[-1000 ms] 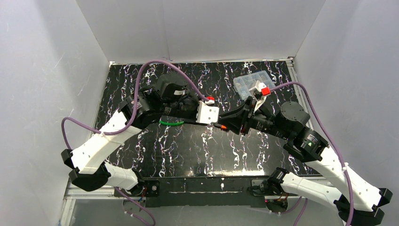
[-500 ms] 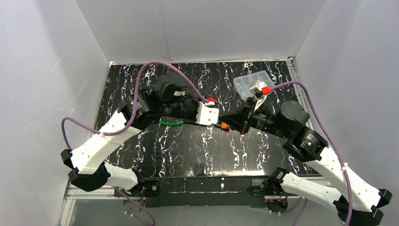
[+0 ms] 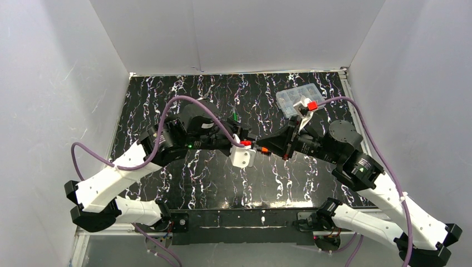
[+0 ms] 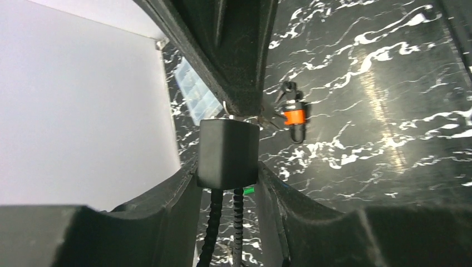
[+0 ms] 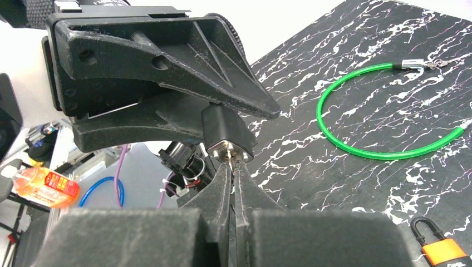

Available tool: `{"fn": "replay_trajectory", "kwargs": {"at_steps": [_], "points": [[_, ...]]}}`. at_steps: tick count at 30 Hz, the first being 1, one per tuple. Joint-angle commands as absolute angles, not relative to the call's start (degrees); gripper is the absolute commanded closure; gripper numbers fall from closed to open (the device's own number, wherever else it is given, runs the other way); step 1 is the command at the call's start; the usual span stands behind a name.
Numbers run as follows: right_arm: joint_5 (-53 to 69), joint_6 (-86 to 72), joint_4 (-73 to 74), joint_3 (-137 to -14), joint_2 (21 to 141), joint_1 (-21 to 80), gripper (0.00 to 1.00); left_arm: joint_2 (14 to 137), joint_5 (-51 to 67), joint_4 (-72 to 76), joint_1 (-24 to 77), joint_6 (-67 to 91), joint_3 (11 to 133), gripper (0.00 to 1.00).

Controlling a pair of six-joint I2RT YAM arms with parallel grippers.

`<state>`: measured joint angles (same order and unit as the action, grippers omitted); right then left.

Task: Unlock with the key
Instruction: Unlock the lock.

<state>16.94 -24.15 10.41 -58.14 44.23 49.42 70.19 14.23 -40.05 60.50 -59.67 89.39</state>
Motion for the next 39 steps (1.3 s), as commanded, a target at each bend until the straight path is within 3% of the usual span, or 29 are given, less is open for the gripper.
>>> {"fn": "replay_trajectory", "kwargs": {"at_steps": [1, 10, 26, 39], "points": [[20.6, -28.0, 1.7, -57.2, 43.9, 49.7, 0.99, 70.2, 13.7, -29.0, 61.6, -64.1, 87.7, 1.0], [20.9, -30.6, -0.3, -55.6, 42.8, 49.4, 0.99, 70.2, 11.3, -20.1, 61.7, -65.0, 85.8, 1.0], [21.3, -37.2, -6.8, -51.3, 41.4, 45.2, 0.99, 62.0, 14.1, 3.6, 64.6, -82.8, 68.1, 1.0], [25.3, -43.0, -10.2, -50.1, 41.1, 41.1, 0.99, 60.1, 13.5, 8.0, 64.7, -86.1, 63.8, 1.0]]}}
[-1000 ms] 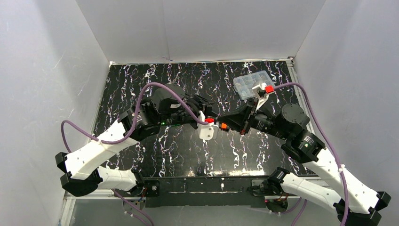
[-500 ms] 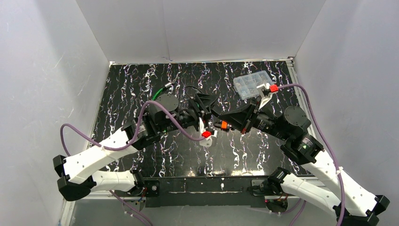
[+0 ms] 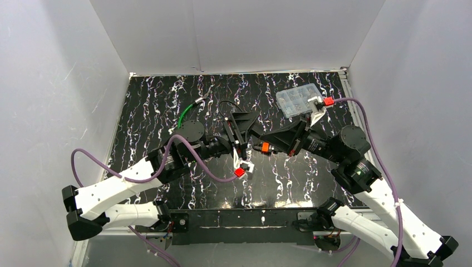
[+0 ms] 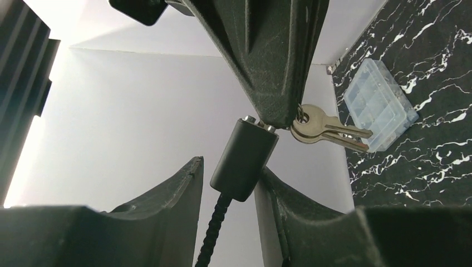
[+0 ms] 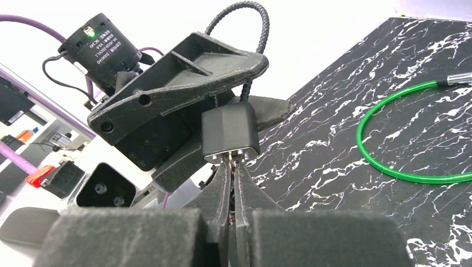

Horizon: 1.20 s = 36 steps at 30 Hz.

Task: Unlock with the key
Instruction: Unlock the lock.

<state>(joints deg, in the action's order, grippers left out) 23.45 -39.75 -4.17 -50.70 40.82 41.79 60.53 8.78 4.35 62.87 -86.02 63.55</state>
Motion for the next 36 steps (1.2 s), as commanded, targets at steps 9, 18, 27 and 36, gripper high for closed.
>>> {"fn": "replay_trajectory", "kwargs": {"at_steps": [9, 18, 27, 36], "points": [[24.3, -38.3, -2.7, -52.7, 39.2, 40.1, 0.44, 62.4, 10.0, -13.5, 64.7, -74.9, 74.6, 1.0], [23.5, -24.0, 13.0, -62.2, 38.1, 40.1, 0.32, 68.3, 9.1, -33.7, 64.7, -64.4, 87.5, 1.0], [26.3, -15.0, 15.4, -64.2, 36.5, 40.1, 0.27, 76.4, 11.4, -48.6, 64.5, -50.9, 101.8, 1.0], [27.7, -9.3, 15.9, -65.4, 37.8, 40.3, 0.2, 87.8, 19.6, -69.1, 64.5, -43.1, 120.3, 1.0]]}}
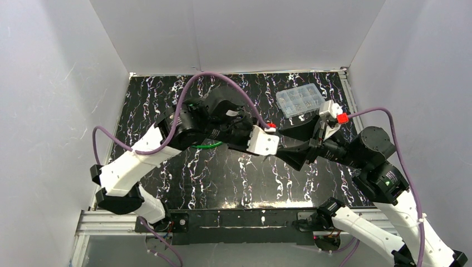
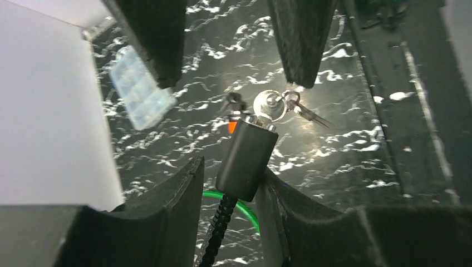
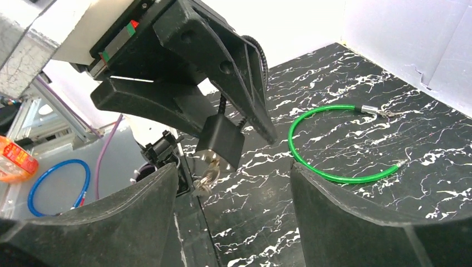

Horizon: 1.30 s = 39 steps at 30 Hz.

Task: Unlock with the key
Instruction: Unlock the lock.

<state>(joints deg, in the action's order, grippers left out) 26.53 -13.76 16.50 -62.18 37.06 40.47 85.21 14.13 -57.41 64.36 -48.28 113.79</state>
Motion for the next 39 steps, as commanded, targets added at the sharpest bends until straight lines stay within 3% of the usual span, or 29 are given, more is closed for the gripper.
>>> {"fn": "replay_trajectory", "kwargs": {"at_steps": [1, 17, 27, 30, 35, 37, 39], "points": [[27.7, -8.7, 16.3, -65.9, 38.2, 40.3, 0.19, 88.8, 20.0, -70.2, 64.5, -42.8, 121.7, 1.0], [31.1, -8.1, 13.5, -63.1, 41.0, 41.8, 0.2, 91.1, 20.2, -68.7, 62.8, -36.2, 124.8, 1.0], [22.0, -4.6, 13.9, -63.8, 44.3, 47.3, 0.29, 93.5, 18.4, -70.4, 62.6, -33.7, 127.8, 1.0], [21.7, -4.2, 12.4, -63.5, 44.6, 48.1, 0.42, 93.5, 18.3, -70.8, 62.6, -33.6, 127.7, 1.0], [20.4, -3.8, 11.4, -62.7, 44.0, 48.3, 0.89, 93.0, 19.2, -70.7, 62.5, -33.7, 127.8, 1.0], [20.0, -3.7, 11.6, -62.3, 43.5, 48.3, 0.98, 92.5, 20.2, -70.9, 62.5, -34.4, 127.5, 1.0], [19.8, -3.5, 11.5, -61.7, 42.6, 48.3, 0.99, 92.1, 21.1, -71.5, 62.5, -35.2, 127.3, 1.0]]}}
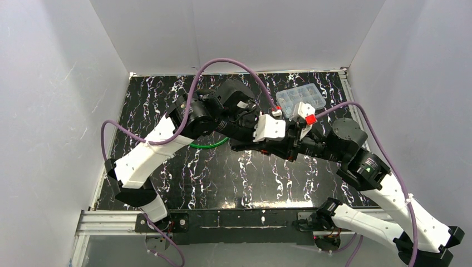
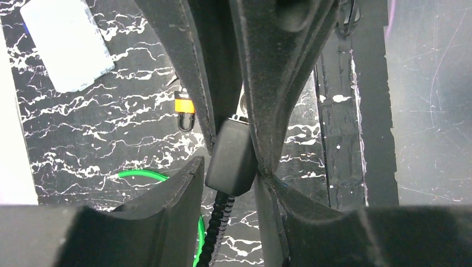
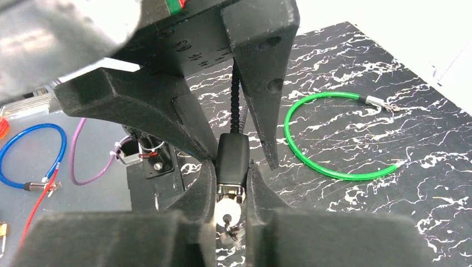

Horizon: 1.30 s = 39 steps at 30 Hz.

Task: Unlock with the key
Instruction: Unlock the lock.

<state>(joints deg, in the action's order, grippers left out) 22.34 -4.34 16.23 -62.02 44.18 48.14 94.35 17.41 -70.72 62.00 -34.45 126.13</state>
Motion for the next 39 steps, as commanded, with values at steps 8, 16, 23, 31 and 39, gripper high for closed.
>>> {"fn": "replay_trajectory", "kwargs": {"at_steps": [8, 16, 23, 31, 39], "points": [[19.5, -2.5, 12.0, -61.1, 40.2, 48.3, 0.99, 90.2, 20.6, -71.1, 62.5, -35.2, 125.4, 0.26], [24.3, -0.1, 14.2, -59.4, 36.2, 48.3, 0.99, 84.2, 16.5, -67.9, 61.9, -37.9, 126.3, 0.02], [37.1, -4.0, 9.2, -60.4, 41.3, 47.3, 0.99, 78.7, 18.2, -66.7, 61.3, -38.3, 125.4, 0.02], [52.4, -9.5, 2.6, -65.9, 50.6, 45.0, 0.99, 75.5, 20.9, -68.0, 57.8, -33.0, 126.2, 0.02], [53.2, -12.7, 0.5, -67.8, 53.6, 44.5, 0.99, 68.4, 17.2, -61.5, 56.1, -28.1, 112.4, 0.23]]}}
